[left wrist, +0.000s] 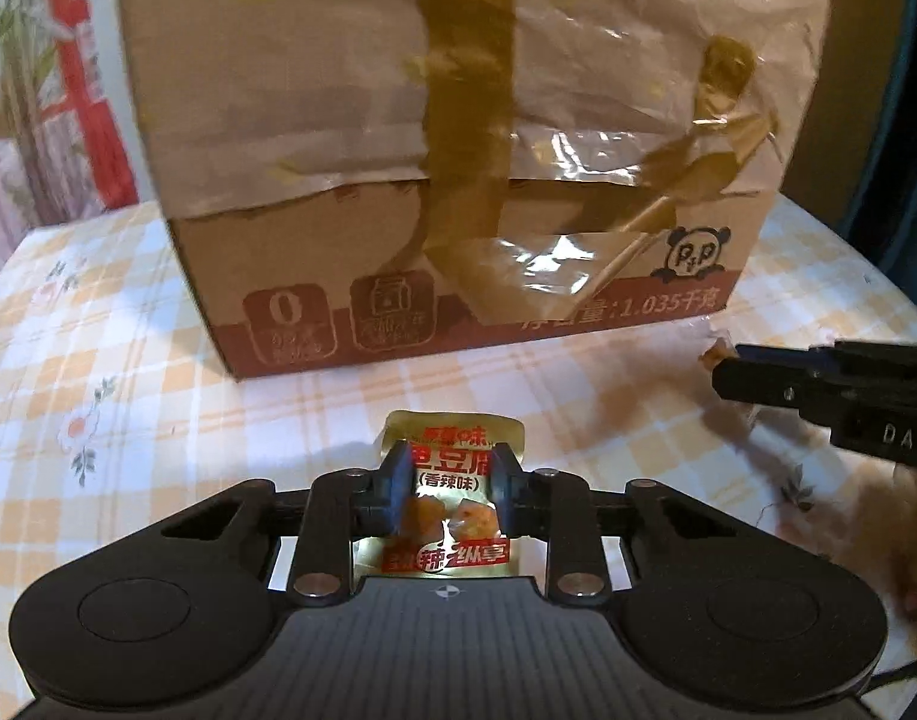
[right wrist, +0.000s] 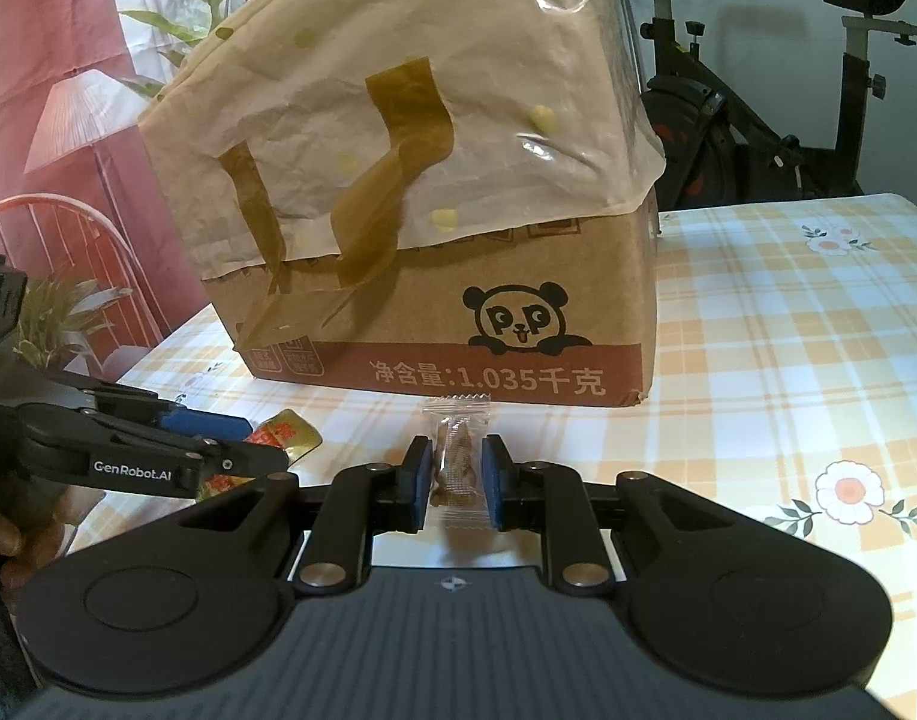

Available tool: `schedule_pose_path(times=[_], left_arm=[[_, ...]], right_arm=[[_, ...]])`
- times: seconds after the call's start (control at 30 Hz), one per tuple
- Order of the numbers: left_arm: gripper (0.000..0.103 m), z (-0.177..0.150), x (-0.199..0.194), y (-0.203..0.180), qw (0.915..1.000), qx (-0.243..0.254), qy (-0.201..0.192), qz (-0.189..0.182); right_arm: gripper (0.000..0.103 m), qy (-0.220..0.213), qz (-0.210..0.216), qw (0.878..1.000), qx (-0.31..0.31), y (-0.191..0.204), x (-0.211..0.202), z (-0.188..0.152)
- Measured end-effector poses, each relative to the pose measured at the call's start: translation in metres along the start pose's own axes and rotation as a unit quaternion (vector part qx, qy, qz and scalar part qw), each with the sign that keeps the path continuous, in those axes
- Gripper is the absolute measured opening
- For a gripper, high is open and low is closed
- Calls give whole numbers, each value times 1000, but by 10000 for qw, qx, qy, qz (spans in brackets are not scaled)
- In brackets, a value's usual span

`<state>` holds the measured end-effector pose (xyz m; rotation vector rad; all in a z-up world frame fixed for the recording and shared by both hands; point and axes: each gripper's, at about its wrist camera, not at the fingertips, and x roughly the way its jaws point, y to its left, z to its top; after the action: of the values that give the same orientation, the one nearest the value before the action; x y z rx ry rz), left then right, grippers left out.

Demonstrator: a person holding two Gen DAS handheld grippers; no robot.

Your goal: Organize snacks

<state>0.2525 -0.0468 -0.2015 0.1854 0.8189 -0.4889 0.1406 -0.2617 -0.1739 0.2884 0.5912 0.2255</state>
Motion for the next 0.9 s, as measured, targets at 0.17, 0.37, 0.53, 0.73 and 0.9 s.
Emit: schedule_pose_path(times=[0.17, 0.37, 0.53, 0.73, 0.9], left_arm=[[31, -5, -10, -3, 9999, 52, -40, 111], [56, -11, -7, -2, 9995, 102, 36, 286], [61, -14, -8, 3, 9997, 20, 16, 256], [44, -16, -11, 8, 9999, -8, -63, 148], [41, -18, -15, 10, 9997, -162, -82, 141]], right_arm=[[20, 4, -2, 10000, 0, 0, 1, 0], [20, -1, -8, 10000, -2, 0, 0, -1], [20, -5, -2, 10000, 8, 0, 0, 0], [20, -1, 0, 10000, 11, 0, 1, -1], [20, -1, 1, 10000, 8, 0, 0, -1]])
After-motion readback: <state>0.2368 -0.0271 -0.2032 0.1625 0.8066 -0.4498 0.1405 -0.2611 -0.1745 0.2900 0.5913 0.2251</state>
